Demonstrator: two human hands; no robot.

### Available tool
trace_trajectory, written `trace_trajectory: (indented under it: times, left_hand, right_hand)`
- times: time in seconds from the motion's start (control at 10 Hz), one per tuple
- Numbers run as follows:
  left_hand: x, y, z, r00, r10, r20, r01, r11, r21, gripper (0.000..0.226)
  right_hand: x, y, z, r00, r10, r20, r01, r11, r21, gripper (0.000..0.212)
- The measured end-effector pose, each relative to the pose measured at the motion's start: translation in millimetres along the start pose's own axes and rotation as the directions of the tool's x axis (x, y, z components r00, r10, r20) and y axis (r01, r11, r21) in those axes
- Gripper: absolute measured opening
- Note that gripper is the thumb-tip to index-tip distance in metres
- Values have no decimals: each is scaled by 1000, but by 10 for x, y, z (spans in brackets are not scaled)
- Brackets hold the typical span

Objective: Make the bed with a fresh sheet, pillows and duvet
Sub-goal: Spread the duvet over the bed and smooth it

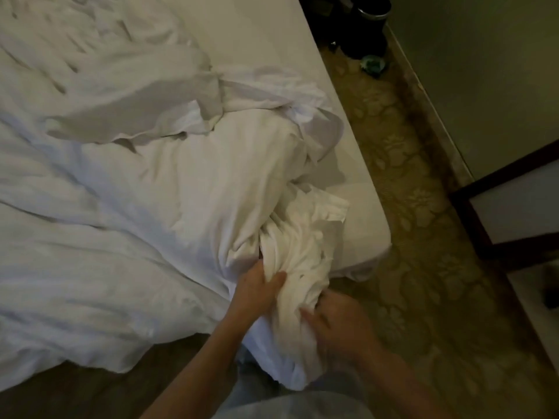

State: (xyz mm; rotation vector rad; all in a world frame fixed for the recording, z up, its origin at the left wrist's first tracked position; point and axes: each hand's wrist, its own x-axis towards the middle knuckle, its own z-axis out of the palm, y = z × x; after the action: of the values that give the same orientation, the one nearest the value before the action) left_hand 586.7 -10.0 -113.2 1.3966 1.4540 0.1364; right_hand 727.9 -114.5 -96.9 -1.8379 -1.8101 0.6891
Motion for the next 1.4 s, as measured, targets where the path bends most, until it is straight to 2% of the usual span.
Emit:
trace_trajectory:
  times: [0.1, 0.2, 0.3, 0.4, 0.5, 0.6, 0.7, 0.8, 0.9, 1.0, 1.1, 1.2, 1.3, 1.4]
  left_hand:
    - [-6, 38, -55, 999, 8, 40, -6, 999, -48, 37]
    - [-145, 21, -43, 990, -51, 133, 74, 982, -172, 39]
    - [-243, 24, 173, 977, -73, 198, 107, 979, -171, 27]
    - [-216, 194, 535, 983, -75, 165, 102, 981, -164, 7]
    - [-81, 568, 867, 992, -66, 112, 80, 989, -124, 6]
    - [142, 926, 1260, 997, 46, 66, -48, 998, 32, 39]
    - [396, 1310, 1618, 997, 66, 33, -69, 992, 105, 56]
    - [737, 1640, 1882, 996, 81, -26, -80, 996, 46, 56]
    - [1048, 1891, 2005, 996, -58, -68, 53, 996, -69, 51]
    - [1180, 2168, 1934, 943, -333, 22, 332, 943, 37, 39]
    - [1194, 2126, 1899, 913, -366, 180, 294, 896, 333, 46]
    - [1148, 2222, 1721, 873, -291, 392, 70, 869, 491, 45]
    - [1135, 2538, 1454, 874, -203, 441, 58, 946, 320, 39]
    - [1335, 2829, 1112, 996, 84, -29, -81, 993, 91, 25]
  right_hand:
    - [551, 444, -268, 891, 450, -59, -432, 881, 193, 15]
    - [1213, 671, -350, 715, 693, 95, -687, 671, 278, 69]
    - [1771, 651, -108, 611, 685, 398, -759, 363, 540, 108]
    - [1918, 619, 42, 606, 529, 594, -794, 435, 424, 89]
    - [2020, 859, -462, 721, 527, 449, -693, 528, 492, 42]
    - [2090, 1245, -1634, 890, 435, 134, -451, 805, 384, 46]
    - [1740, 1862, -2873, 941, 307, -141, -267, 931, 250, 59]
    - [1129, 2678, -3463, 780, 602, -170, -531, 782, 326, 63]
    - [592, 3286, -3205, 586, 810, -21, -763, 560, 322, 76]
    - [272, 3482, -2707, 379, 888, 262, -912, 310, 269, 70]
    - [218, 3533, -2333, 275, 879, 390, -960, 226, 167, 65]
    - [494, 3536, -2317, 383, 878, 289, -924, 368, 105, 81]
    - [1008, 3493, -2560, 495, 860, 127, -856, 507, -98, 76]
    - [1742, 3348, -2728, 656, 736, 167, -713, 677, -182, 60]
